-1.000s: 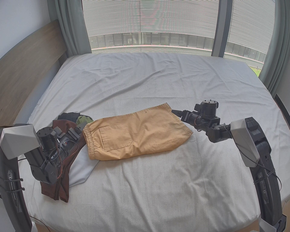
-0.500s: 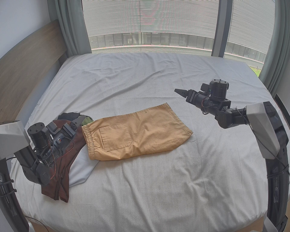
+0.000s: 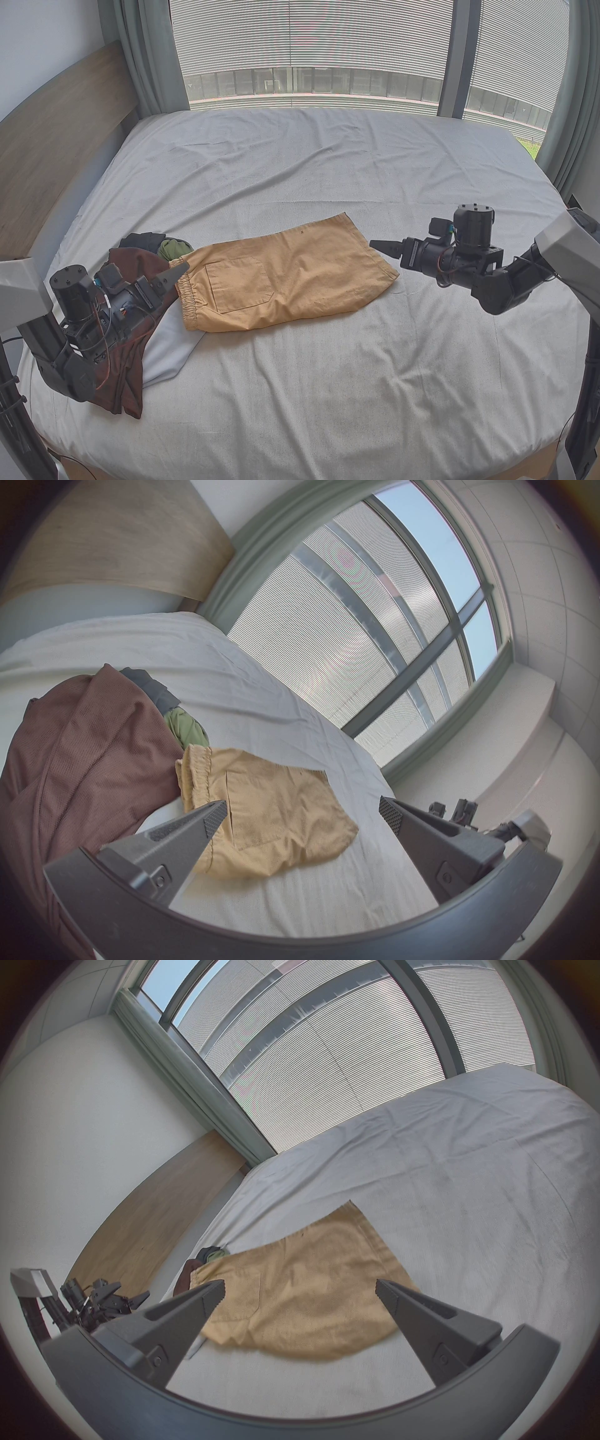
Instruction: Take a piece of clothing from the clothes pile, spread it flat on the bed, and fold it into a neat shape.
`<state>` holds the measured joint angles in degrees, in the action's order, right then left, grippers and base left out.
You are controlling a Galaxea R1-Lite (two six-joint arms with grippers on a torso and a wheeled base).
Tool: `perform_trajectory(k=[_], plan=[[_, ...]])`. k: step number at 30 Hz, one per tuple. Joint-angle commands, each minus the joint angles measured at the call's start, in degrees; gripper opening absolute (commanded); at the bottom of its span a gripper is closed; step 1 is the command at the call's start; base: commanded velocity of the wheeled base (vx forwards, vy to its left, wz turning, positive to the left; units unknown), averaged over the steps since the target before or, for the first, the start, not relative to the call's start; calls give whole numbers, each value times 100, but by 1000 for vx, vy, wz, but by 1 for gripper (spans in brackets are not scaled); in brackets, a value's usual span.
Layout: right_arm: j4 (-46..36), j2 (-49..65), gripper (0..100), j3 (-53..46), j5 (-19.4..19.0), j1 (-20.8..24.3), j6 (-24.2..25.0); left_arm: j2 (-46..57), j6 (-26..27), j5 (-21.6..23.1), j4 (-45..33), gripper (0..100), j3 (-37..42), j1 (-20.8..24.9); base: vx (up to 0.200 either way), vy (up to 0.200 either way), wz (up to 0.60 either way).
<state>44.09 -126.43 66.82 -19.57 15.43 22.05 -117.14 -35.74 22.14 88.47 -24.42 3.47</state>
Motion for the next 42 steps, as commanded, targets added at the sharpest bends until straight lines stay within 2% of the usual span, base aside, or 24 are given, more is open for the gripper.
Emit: perform_trajectory(k=[1,10,20,31,42], plan=[[530,303,100,-951,-56,144,-26,209,428,159,4,100,508,224,0,0,0],[1304,-567,100,-986,32,241,484,200,902,142,4,100,693,312,0,0,0],[1304,-1165,100,-793,32,285,502,139,894,142,4,100,693,321,0,0,0],[1128,-1938,100,147,85,320,924,121,876,142,4,100,666,285,0,0,0],[864,-2378,100,807,269,425,941,130,876,142,4,100,649,277,0,0,0]])
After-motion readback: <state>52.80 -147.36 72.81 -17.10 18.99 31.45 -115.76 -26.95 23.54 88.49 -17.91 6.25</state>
